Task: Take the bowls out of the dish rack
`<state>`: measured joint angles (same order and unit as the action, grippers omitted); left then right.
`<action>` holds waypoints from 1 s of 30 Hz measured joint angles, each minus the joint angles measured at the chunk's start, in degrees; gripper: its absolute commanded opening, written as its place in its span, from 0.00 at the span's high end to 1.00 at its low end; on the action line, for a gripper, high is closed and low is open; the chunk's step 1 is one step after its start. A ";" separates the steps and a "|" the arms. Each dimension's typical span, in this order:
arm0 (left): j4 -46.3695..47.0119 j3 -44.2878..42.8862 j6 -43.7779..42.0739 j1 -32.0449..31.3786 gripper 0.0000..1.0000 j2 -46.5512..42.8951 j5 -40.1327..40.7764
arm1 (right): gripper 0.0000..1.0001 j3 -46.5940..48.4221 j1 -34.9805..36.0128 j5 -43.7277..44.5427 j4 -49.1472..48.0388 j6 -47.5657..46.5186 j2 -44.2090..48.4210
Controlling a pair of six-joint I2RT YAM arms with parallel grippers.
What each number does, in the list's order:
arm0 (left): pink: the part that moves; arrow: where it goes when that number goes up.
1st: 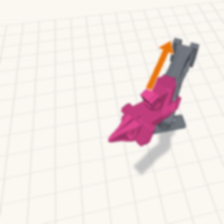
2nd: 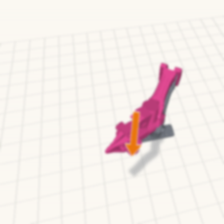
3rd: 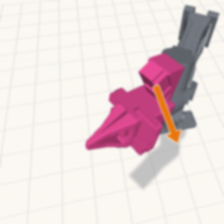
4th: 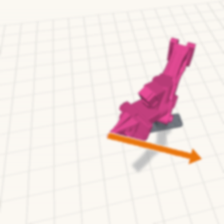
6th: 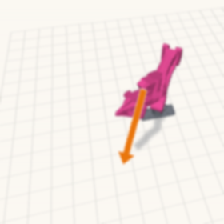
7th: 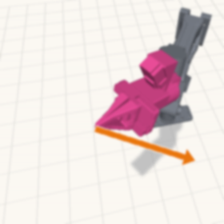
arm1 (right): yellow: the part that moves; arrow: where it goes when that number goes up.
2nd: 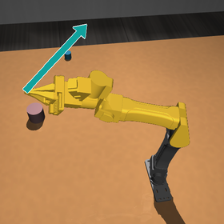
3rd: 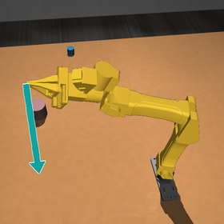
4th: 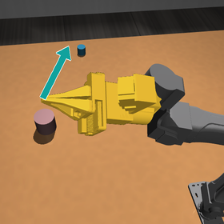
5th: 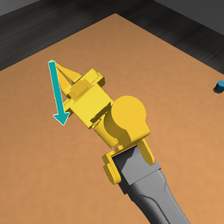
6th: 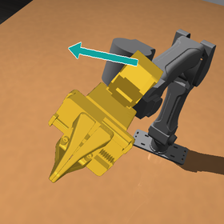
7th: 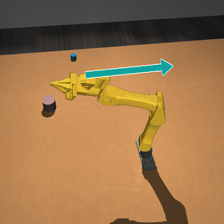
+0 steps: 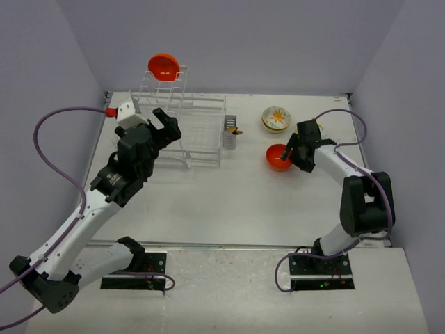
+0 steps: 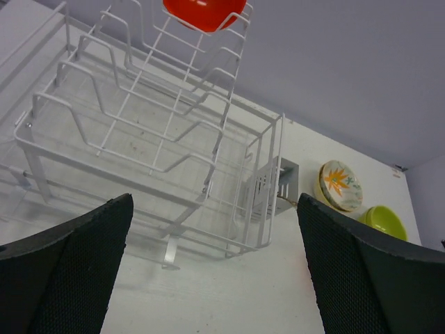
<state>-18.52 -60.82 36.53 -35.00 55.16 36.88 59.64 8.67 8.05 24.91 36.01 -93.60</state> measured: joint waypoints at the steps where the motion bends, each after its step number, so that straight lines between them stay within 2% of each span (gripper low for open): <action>1: 0.22 -1.53 0.22 2.97 0.00 1.16 -2.84 | 0.24 -0.57 0.00 0.20 0.59 0.00 2.25; 5: 3.61 -5.64 2.69 17.81 0.00 7.23 -17.22 | 0.20 -3.89 0.00 2.40 1.95 -0.04 16.52; 7: 5.79 -6.23 4.94 23.98 0.00 10.64 -24.02 | 0.06 -6.01 0.00 2.97 2.19 -0.02 26.01; 8: 6.73 -6.58 6.54 26.80 0.00 12.79 -27.89 | 0.03 -7.23 0.00 2.84 1.97 -0.15 31.52; 11: 9.01 -9.22 10.29 30.93 0.00 19.93 -35.93 | 0.01 -10.05 0.00 1.68 1.05 -0.46 44.19; 13: 9.86 -11.58 12.44 31.54 0.00 24.02 -39.54 | 0.01 -11.06 0.00 0.68 0.72 -0.57 49.03; 17: 10.88 -16.63 16.04 31.56 0.00 28.83 -44.06 | 0.01 -12.98 0.00 -2.12 0.72 -1.03 51.10; 21: 12.33 -20.37 19.43 31.56 0.00 29.07 -44.33 | 0.01 -14.60 0.00 -4.17 1.07 -1.55 48.85; 26: 14.84 -26.36 24.57 31.45 0.00 31.54 -42.21 | 0.01 -15.43 0.00 -6.19 -0.11 -1.60 47.28; 30: 15.93 -32.13 28.57 30.34 0.00 37.35 -37.81 | 0.01 -16.35 0.00 -6.67 -2.36 -1.57 47.04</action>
<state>-2.59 -92.95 65.10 -4.67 92.51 -0.93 43.29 8.67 1.39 22.55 34.44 -46.57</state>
